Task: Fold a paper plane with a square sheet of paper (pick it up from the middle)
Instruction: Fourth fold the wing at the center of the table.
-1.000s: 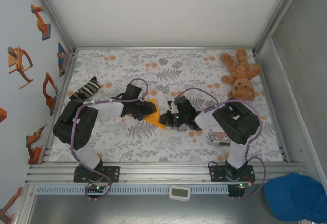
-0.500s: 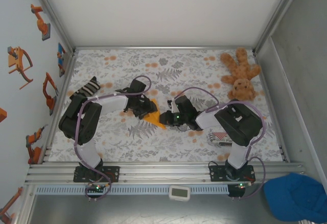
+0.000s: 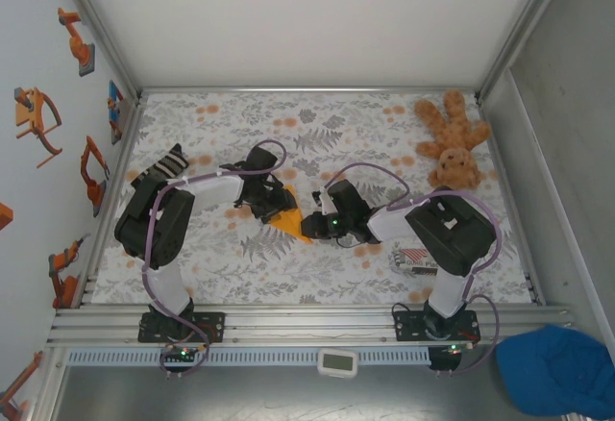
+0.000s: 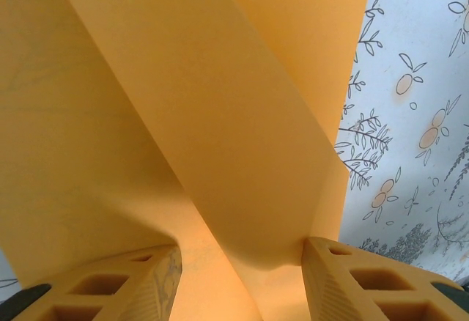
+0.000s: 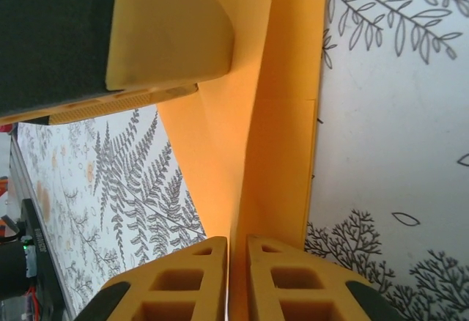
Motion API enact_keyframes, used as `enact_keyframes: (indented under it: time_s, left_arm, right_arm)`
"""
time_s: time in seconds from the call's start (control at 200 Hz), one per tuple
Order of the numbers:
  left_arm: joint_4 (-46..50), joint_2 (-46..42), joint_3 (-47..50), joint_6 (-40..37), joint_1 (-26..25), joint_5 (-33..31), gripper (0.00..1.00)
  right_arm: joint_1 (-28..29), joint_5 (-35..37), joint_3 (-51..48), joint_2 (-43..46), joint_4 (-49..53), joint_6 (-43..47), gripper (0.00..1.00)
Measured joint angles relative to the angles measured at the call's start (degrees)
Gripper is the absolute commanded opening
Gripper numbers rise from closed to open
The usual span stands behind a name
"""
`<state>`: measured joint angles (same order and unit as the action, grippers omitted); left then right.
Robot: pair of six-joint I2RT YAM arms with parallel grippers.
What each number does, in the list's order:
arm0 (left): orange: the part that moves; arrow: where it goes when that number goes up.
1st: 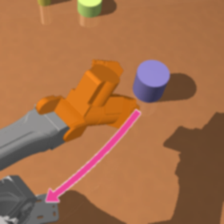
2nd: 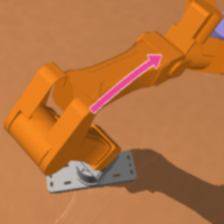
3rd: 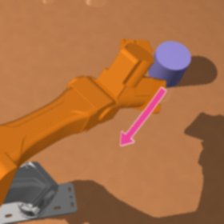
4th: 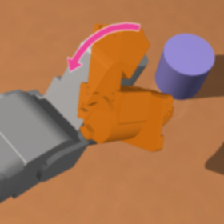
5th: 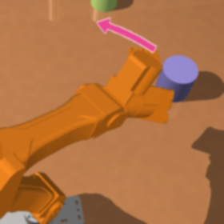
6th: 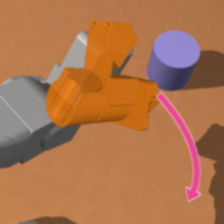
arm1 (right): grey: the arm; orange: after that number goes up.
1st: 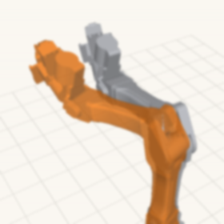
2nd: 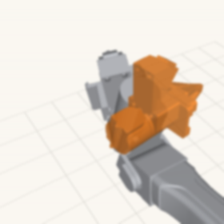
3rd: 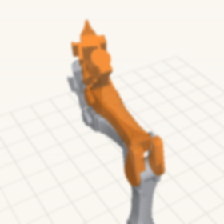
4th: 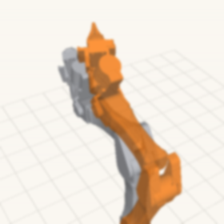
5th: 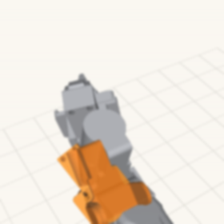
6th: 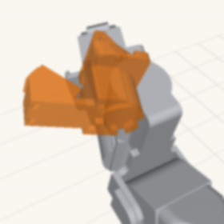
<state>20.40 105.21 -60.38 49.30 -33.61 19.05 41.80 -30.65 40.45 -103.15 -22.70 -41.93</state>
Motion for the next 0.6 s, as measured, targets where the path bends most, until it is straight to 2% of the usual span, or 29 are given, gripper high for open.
enact_keyframes:
  time_s: [0.596]
  left_arm:
    - [0.26, -0.2, -0.37, -0.15, -0.04, 0.09, 0.51]
  right_arm:
    - [-2.01, -4.83, 0.2, -1.64, -0.83, 0.0, 0.01]
